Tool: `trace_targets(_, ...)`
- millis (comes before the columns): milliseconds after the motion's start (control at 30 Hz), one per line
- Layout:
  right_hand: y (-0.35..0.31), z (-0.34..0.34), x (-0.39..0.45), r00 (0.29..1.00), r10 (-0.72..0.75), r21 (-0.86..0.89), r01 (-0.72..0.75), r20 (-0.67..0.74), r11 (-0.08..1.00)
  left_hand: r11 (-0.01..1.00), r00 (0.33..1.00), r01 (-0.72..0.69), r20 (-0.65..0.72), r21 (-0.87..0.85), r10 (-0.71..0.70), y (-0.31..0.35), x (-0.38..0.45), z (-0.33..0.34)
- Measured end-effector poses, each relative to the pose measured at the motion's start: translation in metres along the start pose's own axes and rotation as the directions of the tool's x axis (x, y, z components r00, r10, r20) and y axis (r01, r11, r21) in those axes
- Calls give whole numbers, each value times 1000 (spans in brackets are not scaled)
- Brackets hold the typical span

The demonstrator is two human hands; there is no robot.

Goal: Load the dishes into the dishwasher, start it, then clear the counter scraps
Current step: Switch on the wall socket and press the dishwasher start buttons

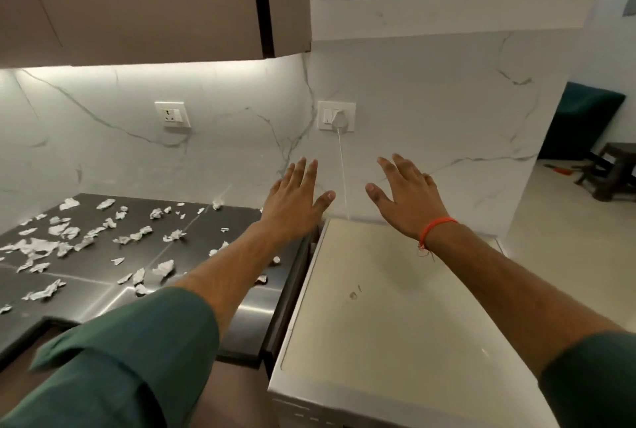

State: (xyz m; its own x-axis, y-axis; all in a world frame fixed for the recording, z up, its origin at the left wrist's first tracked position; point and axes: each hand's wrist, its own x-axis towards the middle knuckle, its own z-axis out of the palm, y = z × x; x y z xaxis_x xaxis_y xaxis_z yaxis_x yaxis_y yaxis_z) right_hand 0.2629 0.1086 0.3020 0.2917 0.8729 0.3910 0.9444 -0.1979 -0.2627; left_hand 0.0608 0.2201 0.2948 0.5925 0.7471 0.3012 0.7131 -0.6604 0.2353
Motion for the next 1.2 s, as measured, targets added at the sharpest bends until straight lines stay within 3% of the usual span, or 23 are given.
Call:
trace_targets(333,-21,28,104,999,-18,-71,20,29,997,999,999,-7,-34,41,9,-42,95,8)
trace_targets(567,-17,64,170,996,68,-68,-64,64,996,993,998,-11,66,117,4,-68,201,46)
trace_targets(900,21,100,199,984,158,-89,-151,77,985,982,993,-26,120,189,3,-89,307,84)
trace_targets(1200,34,118,218,981,173,-106,-164,83,981,979,994,-37,105,201,16,-96,339,105)
